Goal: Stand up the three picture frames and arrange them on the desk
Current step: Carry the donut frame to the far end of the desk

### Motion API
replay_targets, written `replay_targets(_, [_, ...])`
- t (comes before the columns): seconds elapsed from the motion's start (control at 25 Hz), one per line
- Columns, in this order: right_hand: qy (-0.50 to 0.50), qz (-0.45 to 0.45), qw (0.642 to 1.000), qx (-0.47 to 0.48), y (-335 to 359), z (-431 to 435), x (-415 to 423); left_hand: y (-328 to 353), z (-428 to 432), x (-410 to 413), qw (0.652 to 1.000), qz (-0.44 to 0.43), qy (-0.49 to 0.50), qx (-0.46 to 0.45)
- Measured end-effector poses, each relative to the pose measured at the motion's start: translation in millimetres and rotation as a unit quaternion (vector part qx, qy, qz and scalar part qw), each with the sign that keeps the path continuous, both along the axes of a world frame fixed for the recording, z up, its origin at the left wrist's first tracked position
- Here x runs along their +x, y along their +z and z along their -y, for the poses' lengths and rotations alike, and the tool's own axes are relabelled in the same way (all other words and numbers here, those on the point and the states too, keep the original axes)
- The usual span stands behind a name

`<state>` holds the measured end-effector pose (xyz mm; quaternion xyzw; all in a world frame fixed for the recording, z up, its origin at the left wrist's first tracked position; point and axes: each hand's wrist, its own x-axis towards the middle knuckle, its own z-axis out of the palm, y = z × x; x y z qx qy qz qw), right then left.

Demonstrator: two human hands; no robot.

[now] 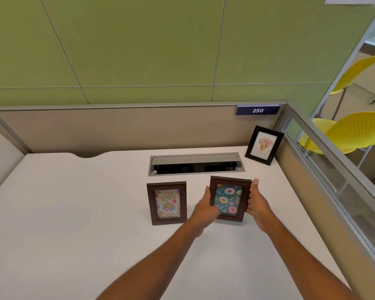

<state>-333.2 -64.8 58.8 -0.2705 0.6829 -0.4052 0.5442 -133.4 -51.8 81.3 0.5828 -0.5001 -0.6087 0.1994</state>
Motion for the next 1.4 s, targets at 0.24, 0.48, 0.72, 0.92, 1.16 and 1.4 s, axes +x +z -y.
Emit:
replay_targets(0.24, [0.036,-0.018,0.999,-0.03,48.8,-1.9,-7.7,30.6,-5.3,16.7,0.998,-0.017,-0.022,-0.054])
replay_targets(0.48, [0.079,-0.036,0.991,-0.098,107.9,9.8,2.4,70.8,-7.1,33.6,0.993,-0.038,0.005,-0.11])
replay_targets(0.72, [0.141,-0.015,0.979,-0.145,152.7,29.2,50.2,112.0,-18.3,76.7,0.977,-0.063,0.093,-0.179])
replay_targets(0.92, [0.186,0.01,0.968,-0.169,184.4,39.1,125.0,139.4,-31.1,137.0,0.957,-0.056,0.167,-0.23])
replay_targets(1.16, [0.241,0.021,0.952,-0.187,200.1,62.6,238.8,148.9,-32.3,236.4,0.936,-0.035,0.244,-0.251])
replay_targets(1.4, [0.304,0.035,0.936,-0.175,190.0,102.5,386.8,139.7,-17.8,370.6,0.918,0.013,0.296,-0.265])
